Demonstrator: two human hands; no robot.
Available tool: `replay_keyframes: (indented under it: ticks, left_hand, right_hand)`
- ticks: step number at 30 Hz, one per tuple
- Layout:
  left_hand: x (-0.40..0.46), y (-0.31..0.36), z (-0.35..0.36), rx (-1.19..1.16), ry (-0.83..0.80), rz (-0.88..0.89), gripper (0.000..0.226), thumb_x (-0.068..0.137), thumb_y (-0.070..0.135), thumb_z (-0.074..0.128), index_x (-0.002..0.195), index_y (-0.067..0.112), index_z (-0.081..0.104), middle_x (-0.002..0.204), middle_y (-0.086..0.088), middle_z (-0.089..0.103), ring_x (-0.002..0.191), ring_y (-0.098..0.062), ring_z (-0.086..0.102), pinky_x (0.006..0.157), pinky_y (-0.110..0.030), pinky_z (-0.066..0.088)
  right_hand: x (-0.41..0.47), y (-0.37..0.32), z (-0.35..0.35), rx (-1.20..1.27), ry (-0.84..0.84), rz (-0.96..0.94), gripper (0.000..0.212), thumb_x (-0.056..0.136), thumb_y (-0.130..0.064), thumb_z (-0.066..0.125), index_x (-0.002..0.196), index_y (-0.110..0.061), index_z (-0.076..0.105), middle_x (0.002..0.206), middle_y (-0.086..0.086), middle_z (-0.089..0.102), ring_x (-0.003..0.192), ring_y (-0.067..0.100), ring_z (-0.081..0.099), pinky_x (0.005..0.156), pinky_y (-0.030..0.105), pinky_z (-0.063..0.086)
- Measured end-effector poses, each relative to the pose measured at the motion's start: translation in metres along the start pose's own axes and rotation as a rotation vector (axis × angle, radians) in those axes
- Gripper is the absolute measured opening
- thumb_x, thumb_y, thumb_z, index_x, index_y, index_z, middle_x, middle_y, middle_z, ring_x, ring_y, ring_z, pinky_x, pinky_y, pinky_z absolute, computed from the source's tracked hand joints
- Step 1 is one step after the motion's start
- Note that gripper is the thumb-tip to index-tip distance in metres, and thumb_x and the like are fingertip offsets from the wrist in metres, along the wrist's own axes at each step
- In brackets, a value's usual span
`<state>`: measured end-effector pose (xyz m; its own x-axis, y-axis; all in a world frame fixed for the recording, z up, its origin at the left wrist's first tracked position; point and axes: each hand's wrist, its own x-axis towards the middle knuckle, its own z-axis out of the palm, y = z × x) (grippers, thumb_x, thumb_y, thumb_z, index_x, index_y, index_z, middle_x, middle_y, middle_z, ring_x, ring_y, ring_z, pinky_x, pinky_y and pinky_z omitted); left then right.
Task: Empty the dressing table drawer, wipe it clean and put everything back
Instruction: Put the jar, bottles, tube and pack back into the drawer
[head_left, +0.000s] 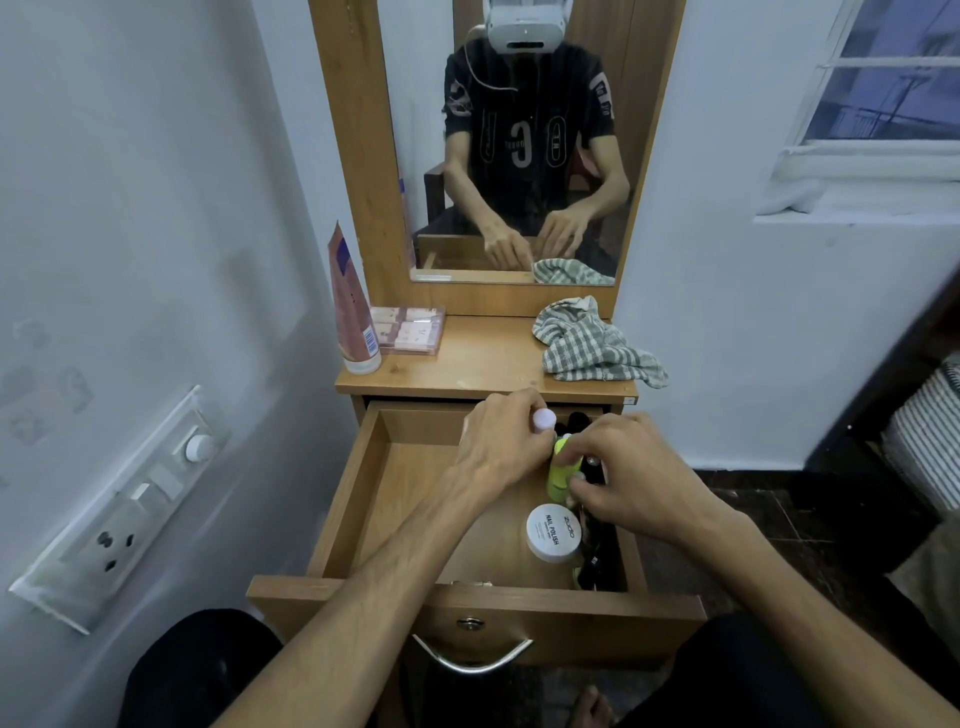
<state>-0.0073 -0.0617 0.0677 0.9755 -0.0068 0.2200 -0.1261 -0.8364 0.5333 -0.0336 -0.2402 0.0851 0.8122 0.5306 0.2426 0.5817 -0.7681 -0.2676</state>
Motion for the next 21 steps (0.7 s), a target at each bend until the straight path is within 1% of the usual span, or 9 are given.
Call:
replay_keyframes:
  ticks: [4,6,8,10,13,15,18,20,21]
  left_hand:
    - [-0.006,-0.008,0.007,0.077,0.070,0.124,0.018,0.085,0.035,0.063,0.100,0.027,0.067,0.083,0.003,0.074,0.083,-0.024,0.068,0.074,-0.039,0.055]
    - [-0.013,-0.014,0.011,0.131,0.080,0.223,0.017,0.087,0.038,0.061,0.099,0.026,0.064,0.080,0.003,0.073,0.078,-0.025,0.067,0.068,-0.037,0.053]
    - [-0.020,-0.020,0.013,0.195,0.049,0.312,0.019,0.086,0.038,0.060,0.101,0.026,0.062,0.080,0.001,0.073,0.075,-0.028,0.067,0.064,-0.035,0.050]
    - [-0.026,-0.027,0.014,0.266,-0.006,0.394,0.023,0.085,0.034,0.059,0.106,0.025,0.060,0.085,0.000,0.073,0.076,-0.030,0.067,0.062,-0.035,0.046]
    - [-0.030,-0.031,0.011,0.369,-0.080,0.488,0.022,0.089,0.032,0.058,0.108,0.021,0.056,0.093,-0.001,0.071,0.075,-0.030,0.067,0.060,-0.033,0.038]
    - [-0.031,-0.033,0.008,0.461,-0.154,0.540,0.025,0.090,0.029,0.058,0.113,0.019,0.054,0.098,-0.005,0.070,0.077,-0.032,0.068,0.060,-0.035,0.043]
    - [-0.033,-0.038,0.004,0.560,-0.270,0.571,0.037,0.090,0.022,0.059,0.127,0.019,0.053,0.096,-0.010,0.071,0.080,-0.032,0.068,0.070,-0.041,0.057]
    - [-0.034,-0.040,0.004,0.584,-0.300,0.582,0.047,0.091,0.020,0.058,0.138,0.021,0.050,0.098,-0.011,0.072,0.080,-0.031,0.068,0.070,-0.041,0.058]
    - [-0.034,-0.041,0.004,0.586,-0.304,0.579,0.049,0.091,0.019,0.058,0.139,0.022,0.050,0.099,-0.011,0.073,0.080,-0.031,0.069,0.069,-0.040,0.057]
  right_hand:
    - [-0.002,0.003,0.000,0.003,0.012,0.018,0.013,0.077,-0.032,0.063,0.082,-0.034,0.074,0.075,-0.017,0.069,0.087,0.006,0.058,0.092,0.035,0.041]
    - [-0.003,0.004,0.004,0.003,0.020,0.020,0.014,0.078,-0.032,0.064,0.085,-0.033,0.076,0.079,-0.018,0.070,0.090,0.006,0.060,0.091,0.034,0.040]
    - [-0.004,0.004,0.007,0.003,0.031,0.019,0.016,0.081,-0.031,0.065,0.091,-0.032,0.077,0.084,-0.018,0.072,0.093,0.006,0.060,0.088,0.029,0.034]
    - [-0.004,0.002,0.009,-0.005,0.025,0.016,0.017,0.083,-0.030,0.066,0.095,-0.032,0.078,0.088,-0.018,0.073,0.095,0.006,0.060,0.087,0.025,0.030]
    - [-0.006,-0.001,0.011,0.017,0.024,0.010,0.016,0.083,-0.028,0.068,0.095,-0.032,0.078,0.087,-0.018,0.073,0.093,0.006,0.061,0.090,0.028,0.035]
    - [-0.007,-0.004,0.012,0.034,0.027,0.013,0.014,0.084,-0.028,0.069,0.094,-0.032,0.078,0.087,-0.019,0.073,0.092,0.004,0.061,0.091,0.029,0.037]
    - [-0.010,-0.006,0.015,0.034,0.010,0.016,0.013,0.085,-0.029,0.069,0.094,-0.034,0.078,0.088,-0.018,0.073,0.095,0.004,0.059,0.093,0.029,0.037]
    - [-0.011,-0.006,0.017,0.038,0.000,0.025,0.014,0.086,-0.029,0.068,0.095,-0.034,0.077,0.087,-0.015,0.074,0.096,0.006,0.059,0.094,0.030,0.037]
    - [-0.011,-0.006,0.017,0.040,0.001,0.028,0.014,0.086,-0.030,0.068,0.095,-0.034,0.077,0.087,-0.014,0.073,0.096,0.006,0.059,0.094,0.030,0.036]
